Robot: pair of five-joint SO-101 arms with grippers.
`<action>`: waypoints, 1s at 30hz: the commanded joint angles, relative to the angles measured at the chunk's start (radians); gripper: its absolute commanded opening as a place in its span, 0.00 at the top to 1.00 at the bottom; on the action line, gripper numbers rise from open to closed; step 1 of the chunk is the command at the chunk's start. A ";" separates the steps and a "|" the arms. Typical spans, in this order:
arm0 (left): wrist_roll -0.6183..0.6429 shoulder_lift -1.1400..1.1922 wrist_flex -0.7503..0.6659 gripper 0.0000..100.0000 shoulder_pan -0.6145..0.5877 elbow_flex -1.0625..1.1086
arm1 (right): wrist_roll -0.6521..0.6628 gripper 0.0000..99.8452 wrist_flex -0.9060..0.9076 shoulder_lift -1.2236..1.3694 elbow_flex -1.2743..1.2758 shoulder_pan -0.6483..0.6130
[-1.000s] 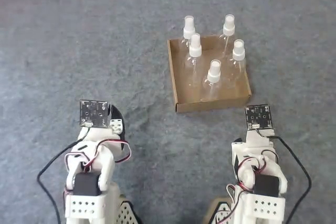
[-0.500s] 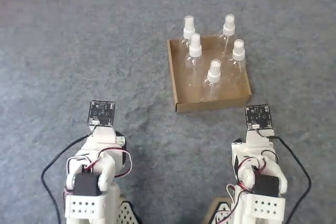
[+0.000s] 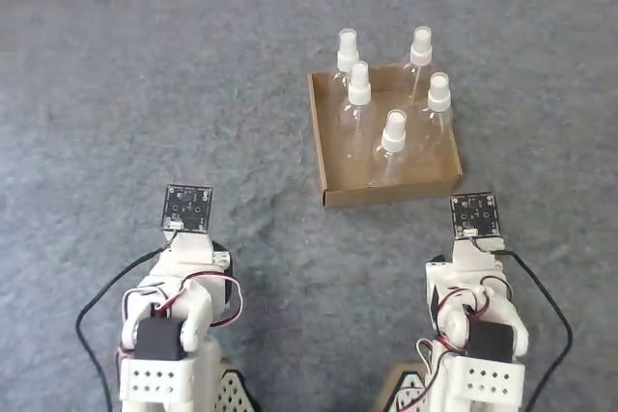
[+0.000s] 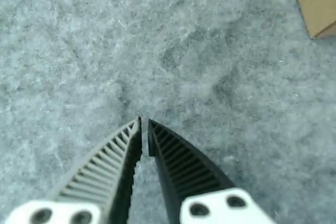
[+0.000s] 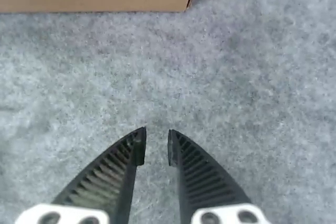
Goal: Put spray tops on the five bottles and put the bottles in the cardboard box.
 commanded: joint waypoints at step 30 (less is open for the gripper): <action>0.006 -0.023 0.002 0.99 -0.003 -0.007 | 0.006 0.97 0.007 0.008 0.023 0.005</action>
